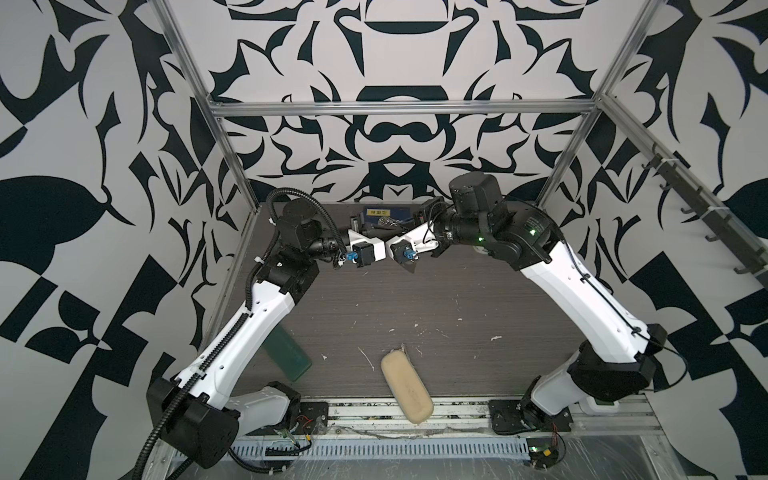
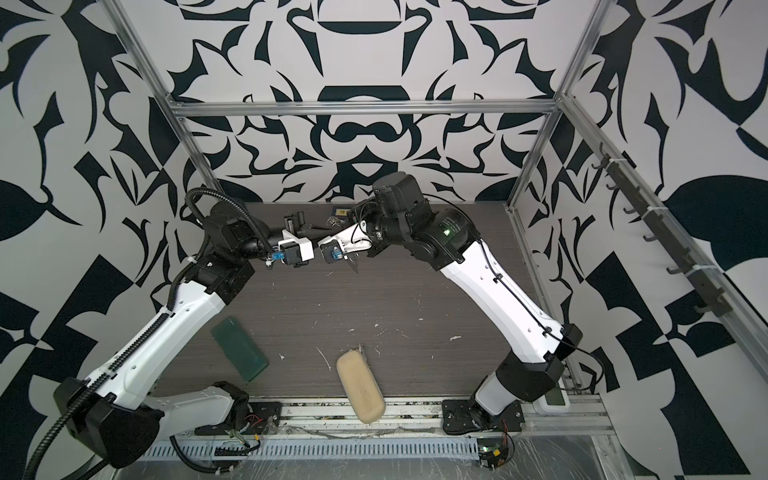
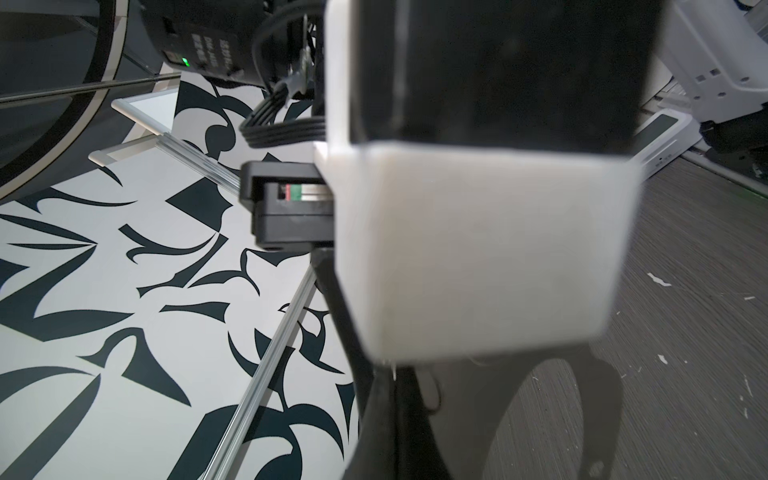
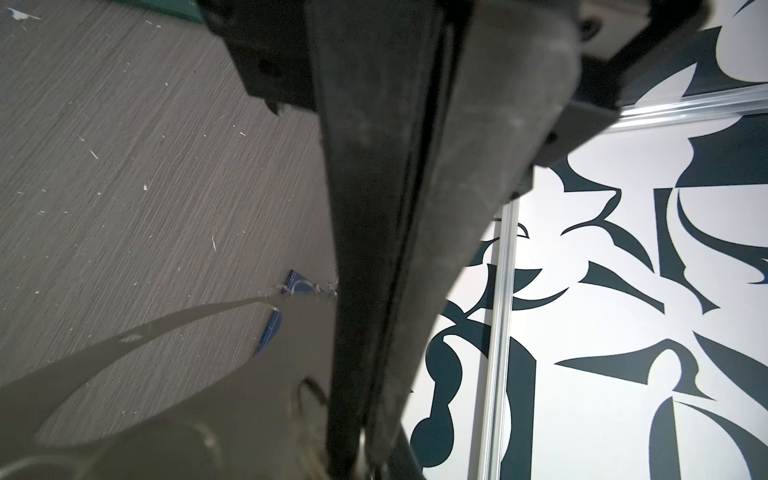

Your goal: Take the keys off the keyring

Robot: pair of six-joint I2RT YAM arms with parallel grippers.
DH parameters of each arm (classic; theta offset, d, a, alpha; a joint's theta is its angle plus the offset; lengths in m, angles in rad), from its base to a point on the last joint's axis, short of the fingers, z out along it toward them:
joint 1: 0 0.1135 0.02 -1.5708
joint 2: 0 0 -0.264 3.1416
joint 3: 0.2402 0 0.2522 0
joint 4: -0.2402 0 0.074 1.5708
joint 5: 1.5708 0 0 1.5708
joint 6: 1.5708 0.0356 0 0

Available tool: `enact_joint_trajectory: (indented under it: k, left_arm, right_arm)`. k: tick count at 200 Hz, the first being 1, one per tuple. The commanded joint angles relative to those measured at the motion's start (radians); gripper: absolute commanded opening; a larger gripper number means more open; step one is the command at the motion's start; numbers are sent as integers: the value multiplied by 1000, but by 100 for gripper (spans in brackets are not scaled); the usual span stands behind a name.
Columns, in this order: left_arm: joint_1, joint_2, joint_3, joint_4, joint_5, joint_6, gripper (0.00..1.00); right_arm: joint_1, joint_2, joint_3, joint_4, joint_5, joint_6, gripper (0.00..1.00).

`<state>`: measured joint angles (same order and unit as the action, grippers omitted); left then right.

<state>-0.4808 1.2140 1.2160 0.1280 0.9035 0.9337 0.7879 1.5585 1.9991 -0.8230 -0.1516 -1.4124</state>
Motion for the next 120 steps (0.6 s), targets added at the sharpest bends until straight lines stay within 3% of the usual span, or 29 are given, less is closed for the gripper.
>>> enact_joint_trajectory:
  k: [1, 46, 85, 120]
  left_arm:
    - [-25, -15, -32, -64, 128, -15, 0]
    - [-6, -20, -19, -73, 148, -26, 0]
    - [12, -12, 18, -126, 174, -51, 0]
    - [24, -9, 33, -215, 175, -64, 0]
  right_arm:
    - [-9, -62, 10, 206, 6, 55, 7]
    - [-15, -109, -38, 191, -78, 196, 11]
    - [-58, -183, -195, 272, -243, 394, 15]
    - [-79, -234, -306, 318, -256, 448, 20]
